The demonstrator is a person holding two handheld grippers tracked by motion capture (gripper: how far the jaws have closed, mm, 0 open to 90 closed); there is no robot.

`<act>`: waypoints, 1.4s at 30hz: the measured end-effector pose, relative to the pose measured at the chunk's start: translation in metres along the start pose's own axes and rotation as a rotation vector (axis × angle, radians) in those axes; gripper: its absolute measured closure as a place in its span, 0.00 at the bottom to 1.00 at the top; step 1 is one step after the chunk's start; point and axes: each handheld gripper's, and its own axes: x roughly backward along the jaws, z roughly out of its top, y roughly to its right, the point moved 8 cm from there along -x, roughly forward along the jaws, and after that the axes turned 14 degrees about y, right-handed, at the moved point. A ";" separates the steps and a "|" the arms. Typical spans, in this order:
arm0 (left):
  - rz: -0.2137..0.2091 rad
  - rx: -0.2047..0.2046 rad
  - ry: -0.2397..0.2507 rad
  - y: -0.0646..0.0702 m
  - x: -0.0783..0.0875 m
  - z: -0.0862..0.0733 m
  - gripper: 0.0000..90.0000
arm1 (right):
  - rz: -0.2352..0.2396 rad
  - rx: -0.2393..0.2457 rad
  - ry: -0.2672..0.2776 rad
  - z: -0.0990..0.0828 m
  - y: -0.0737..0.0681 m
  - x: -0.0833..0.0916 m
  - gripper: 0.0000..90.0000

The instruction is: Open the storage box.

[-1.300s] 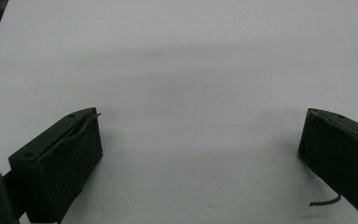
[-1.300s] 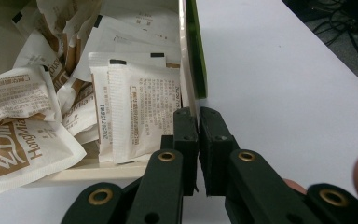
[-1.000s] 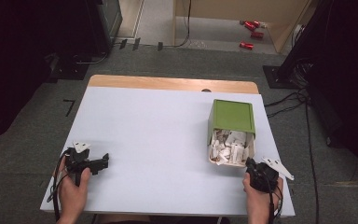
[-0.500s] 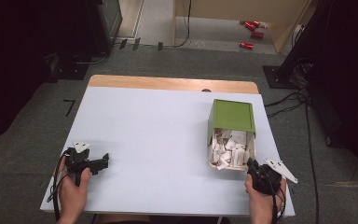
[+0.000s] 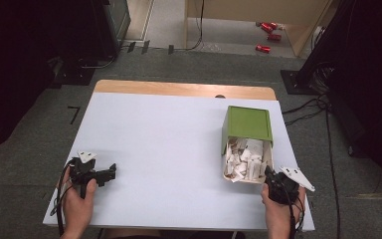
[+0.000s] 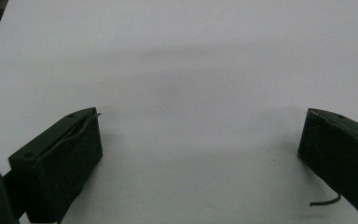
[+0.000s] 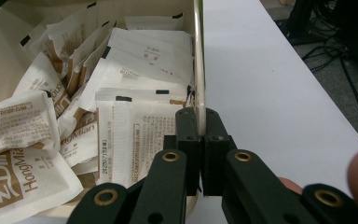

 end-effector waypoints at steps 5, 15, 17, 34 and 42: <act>0.000 0.000 0.000 0.000 0.000 0.000 0.00 | 0.011 -0.008 -0.010 -0.001 0.003 0.009 0.99; 0.000 0.000 0.000 0.000 0.000 0.000 0.00 | 0.023 0.000 -0.019 -0.004 0.005 0.020 0.99; 0.000 0.000 0.000 0.000 0.000 0.000 0.00 | 0.026 -0.001 -0.019 -0.004 0.006 0.022 0.99; 0.000 0.000 -0.001 0.000 0.000 0.000 0.00 | 0.071 -0.034 0.017 0.004 0.004 0.033 0.78; 0.000 0.000 -0.001 0.000 0.000 0.000 0.00 | 0.097 -0.024 0.039 0.017 -0.005 0.034 0.67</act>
